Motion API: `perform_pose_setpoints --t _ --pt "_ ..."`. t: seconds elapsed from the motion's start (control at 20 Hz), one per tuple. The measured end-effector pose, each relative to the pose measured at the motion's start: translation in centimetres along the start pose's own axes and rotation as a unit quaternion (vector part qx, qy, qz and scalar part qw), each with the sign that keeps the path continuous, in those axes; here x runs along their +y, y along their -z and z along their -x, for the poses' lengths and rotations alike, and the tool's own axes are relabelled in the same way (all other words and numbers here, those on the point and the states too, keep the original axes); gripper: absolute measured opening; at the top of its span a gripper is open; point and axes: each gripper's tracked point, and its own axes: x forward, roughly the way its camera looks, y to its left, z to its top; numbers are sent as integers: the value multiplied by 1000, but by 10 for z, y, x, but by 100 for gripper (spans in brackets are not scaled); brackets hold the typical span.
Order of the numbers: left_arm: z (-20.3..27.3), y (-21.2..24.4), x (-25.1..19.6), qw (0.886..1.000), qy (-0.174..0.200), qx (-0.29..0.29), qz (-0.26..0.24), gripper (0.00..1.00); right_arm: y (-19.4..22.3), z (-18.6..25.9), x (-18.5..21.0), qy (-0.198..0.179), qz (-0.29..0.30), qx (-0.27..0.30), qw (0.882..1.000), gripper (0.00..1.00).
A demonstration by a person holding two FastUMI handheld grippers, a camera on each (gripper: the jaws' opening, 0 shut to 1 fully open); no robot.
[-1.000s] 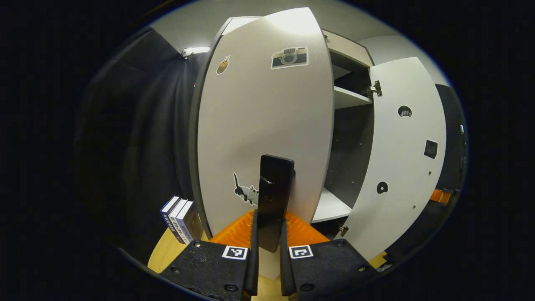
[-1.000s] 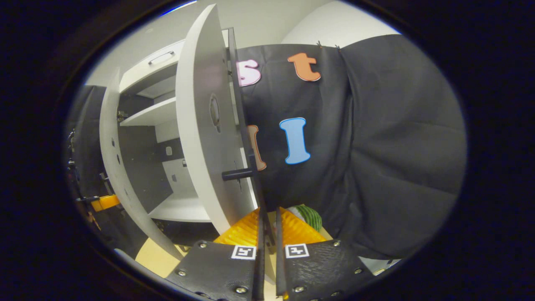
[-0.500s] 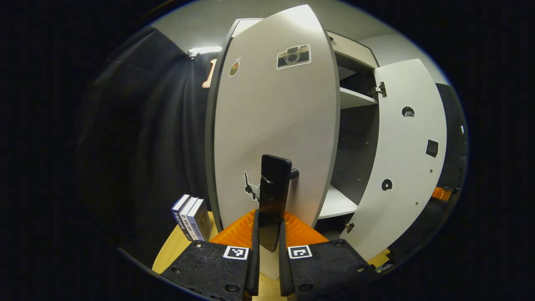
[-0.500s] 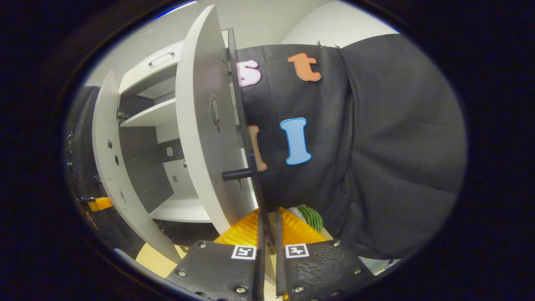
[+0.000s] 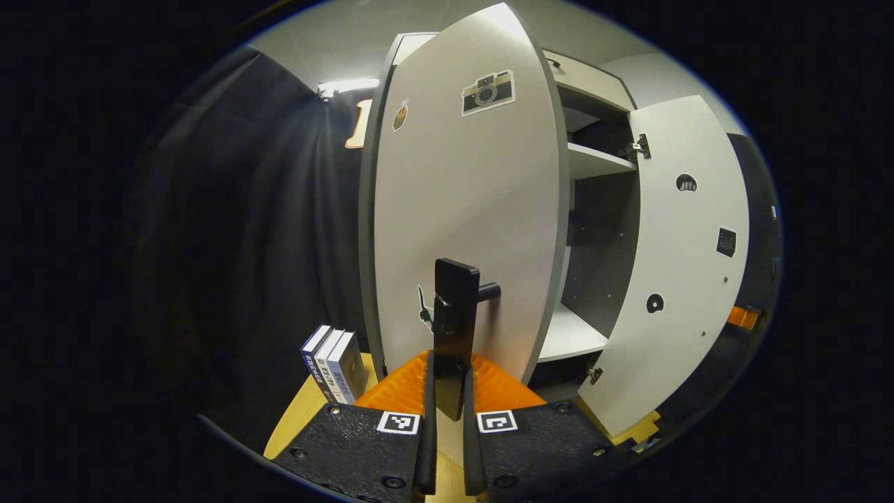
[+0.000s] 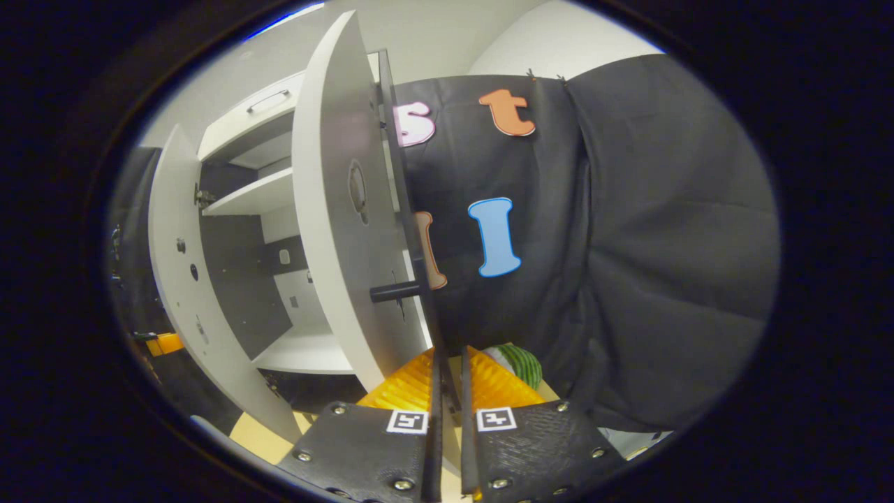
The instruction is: Open the right door of the double-door shoe cabinet with the right hand, and open the left door with the left hand.
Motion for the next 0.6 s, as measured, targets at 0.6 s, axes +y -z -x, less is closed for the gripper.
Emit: perform_pose_setpoints --t 0.6 --pt "5 1 11 1000 -15 5 11 13 0 -1 -2 -15 -12 -4 1000 11"
